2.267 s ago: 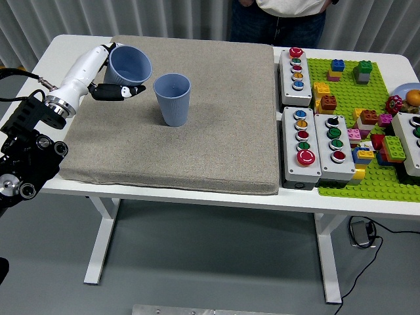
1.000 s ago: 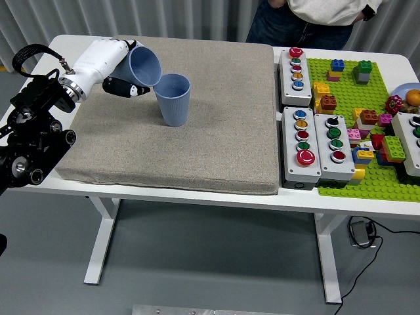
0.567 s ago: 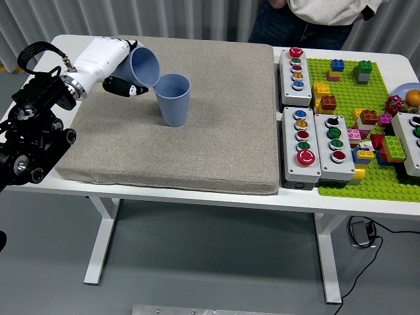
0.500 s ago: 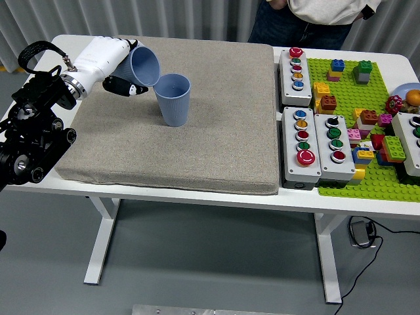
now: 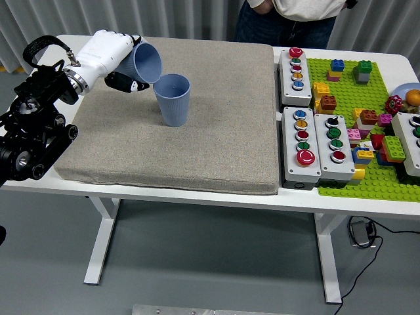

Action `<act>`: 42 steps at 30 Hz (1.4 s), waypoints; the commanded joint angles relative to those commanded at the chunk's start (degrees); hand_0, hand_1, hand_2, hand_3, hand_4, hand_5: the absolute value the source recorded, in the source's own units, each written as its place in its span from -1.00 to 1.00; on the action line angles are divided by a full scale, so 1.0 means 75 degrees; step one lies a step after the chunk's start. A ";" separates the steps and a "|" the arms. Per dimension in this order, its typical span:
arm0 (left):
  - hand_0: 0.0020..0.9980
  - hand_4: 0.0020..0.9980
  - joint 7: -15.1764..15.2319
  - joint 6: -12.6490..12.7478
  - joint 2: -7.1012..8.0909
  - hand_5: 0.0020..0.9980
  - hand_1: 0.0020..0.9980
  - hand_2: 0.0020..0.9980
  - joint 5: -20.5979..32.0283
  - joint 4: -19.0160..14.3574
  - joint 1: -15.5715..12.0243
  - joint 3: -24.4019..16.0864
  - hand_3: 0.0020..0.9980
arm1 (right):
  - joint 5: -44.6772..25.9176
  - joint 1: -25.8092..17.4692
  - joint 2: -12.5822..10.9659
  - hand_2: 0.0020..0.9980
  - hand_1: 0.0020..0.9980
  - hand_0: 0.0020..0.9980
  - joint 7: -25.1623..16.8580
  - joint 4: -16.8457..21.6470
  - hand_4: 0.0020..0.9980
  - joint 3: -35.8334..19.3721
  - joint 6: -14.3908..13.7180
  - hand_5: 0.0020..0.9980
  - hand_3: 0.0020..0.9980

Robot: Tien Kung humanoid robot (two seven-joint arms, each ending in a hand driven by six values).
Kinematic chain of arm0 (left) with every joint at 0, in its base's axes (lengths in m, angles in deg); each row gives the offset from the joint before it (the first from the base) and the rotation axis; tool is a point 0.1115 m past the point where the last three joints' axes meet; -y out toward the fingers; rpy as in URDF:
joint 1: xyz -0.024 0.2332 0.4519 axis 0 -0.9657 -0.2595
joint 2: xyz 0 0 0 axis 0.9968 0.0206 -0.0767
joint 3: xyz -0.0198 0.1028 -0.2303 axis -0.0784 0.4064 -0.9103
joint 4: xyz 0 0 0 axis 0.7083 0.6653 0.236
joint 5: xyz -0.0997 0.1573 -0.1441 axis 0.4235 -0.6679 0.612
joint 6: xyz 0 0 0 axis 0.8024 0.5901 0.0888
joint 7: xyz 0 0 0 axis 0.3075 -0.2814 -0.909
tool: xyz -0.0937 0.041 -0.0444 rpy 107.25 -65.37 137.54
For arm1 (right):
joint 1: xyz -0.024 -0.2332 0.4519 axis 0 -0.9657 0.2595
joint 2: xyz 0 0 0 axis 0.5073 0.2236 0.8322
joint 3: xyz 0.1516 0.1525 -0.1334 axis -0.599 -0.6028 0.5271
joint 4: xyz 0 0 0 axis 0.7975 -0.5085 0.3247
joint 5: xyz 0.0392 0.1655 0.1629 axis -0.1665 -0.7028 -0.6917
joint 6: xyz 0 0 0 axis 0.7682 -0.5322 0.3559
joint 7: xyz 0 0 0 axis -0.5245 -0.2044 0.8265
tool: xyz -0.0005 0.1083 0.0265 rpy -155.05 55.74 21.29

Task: Pick cup pour cup place

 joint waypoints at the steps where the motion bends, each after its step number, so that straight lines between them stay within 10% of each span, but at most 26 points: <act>1: -0.18 0.44 -0.0003 -0.0002 0.0001 -0.77 -0.06 0.02 -0.0001 0.0002 0.0006 0.0007 0.08 | 0.0000 0.0001 -0.0001 0.21 0.32 0.38 0.0000 0.0000 -0.97 0.0003 -0.0001 -0.37 0.20; 42: -0.18 0.40 -0.0172 0.0215 0.0118 -0.83 -0.06 0.02 -0.0557 -0.0018 0.0436 0.0820 0.08 | 0.0000 -0.0042 -0.0001 0.20 0.32 0.38 0.0026 0.0000 -0.97 0.0080 -0.0011 -0.38 0.20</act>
